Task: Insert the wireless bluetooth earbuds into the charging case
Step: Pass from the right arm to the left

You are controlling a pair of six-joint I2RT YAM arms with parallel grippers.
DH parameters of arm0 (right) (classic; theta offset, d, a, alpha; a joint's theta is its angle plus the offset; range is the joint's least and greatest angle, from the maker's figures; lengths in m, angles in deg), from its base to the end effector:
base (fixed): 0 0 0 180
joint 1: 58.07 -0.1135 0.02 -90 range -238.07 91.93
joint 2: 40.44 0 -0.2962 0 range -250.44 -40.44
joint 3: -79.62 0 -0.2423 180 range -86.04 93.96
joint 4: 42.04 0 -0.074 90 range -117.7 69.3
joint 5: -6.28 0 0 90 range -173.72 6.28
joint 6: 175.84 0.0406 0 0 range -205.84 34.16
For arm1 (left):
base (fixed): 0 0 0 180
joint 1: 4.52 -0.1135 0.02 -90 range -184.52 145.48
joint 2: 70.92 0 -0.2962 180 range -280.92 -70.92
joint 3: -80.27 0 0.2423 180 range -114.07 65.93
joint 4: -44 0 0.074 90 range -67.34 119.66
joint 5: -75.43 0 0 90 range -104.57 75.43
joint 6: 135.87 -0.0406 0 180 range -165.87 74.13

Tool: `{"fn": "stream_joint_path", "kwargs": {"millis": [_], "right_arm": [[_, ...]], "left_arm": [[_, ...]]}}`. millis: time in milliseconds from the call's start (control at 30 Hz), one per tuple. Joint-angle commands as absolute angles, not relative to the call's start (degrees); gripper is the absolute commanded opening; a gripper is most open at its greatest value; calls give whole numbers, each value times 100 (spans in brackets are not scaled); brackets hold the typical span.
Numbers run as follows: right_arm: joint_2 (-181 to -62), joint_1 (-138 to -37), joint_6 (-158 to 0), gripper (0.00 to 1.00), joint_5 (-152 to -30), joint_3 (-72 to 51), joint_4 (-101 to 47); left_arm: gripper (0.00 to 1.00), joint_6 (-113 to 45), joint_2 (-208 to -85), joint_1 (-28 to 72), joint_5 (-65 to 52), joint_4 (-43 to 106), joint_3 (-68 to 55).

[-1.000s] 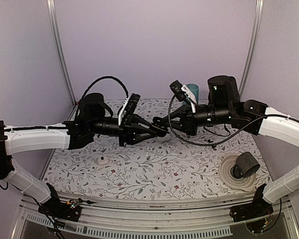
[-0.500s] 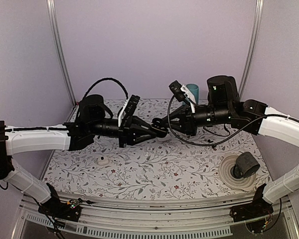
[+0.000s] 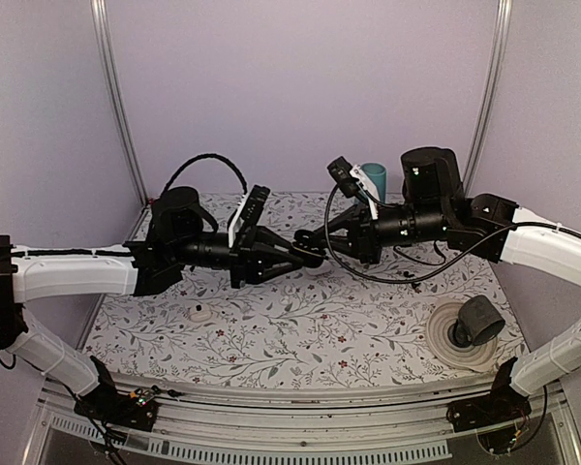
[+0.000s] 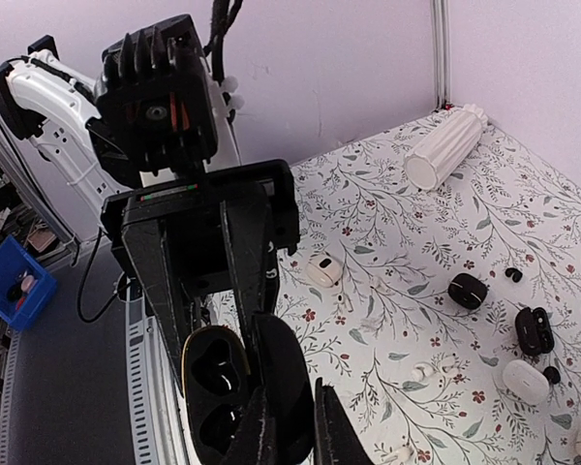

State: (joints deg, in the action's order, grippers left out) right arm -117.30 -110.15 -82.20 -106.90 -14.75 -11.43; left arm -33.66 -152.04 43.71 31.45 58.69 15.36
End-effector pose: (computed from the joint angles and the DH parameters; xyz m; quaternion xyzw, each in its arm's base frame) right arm 0.1690 0.2429 0.3975 -0.4355 0.6938 0.4036 0.4075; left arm 0.1841 -0.2500 0.3358 0.4632 0.5428 -0.5652 0.4139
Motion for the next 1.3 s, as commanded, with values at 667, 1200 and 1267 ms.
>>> {"fn": "stream_joint_path", "kwargs": {"millis": [667,1200,1267], "right_arm": [[-11708,-11009,-8003,24,-10453,-1499,-1535],[-11511,-9547,-6551,85,-9372,-2271,-1506],[-11611,-9304,-6321,86,-9180,-2410,-1382]], "left_arm": [[0,-3118,-15275,4412,3176,6294,1649],[0,-2908,-14963,4041,1895,6422,2273],[0,-2879,-14899,4010,1805,6430,2334]]}}
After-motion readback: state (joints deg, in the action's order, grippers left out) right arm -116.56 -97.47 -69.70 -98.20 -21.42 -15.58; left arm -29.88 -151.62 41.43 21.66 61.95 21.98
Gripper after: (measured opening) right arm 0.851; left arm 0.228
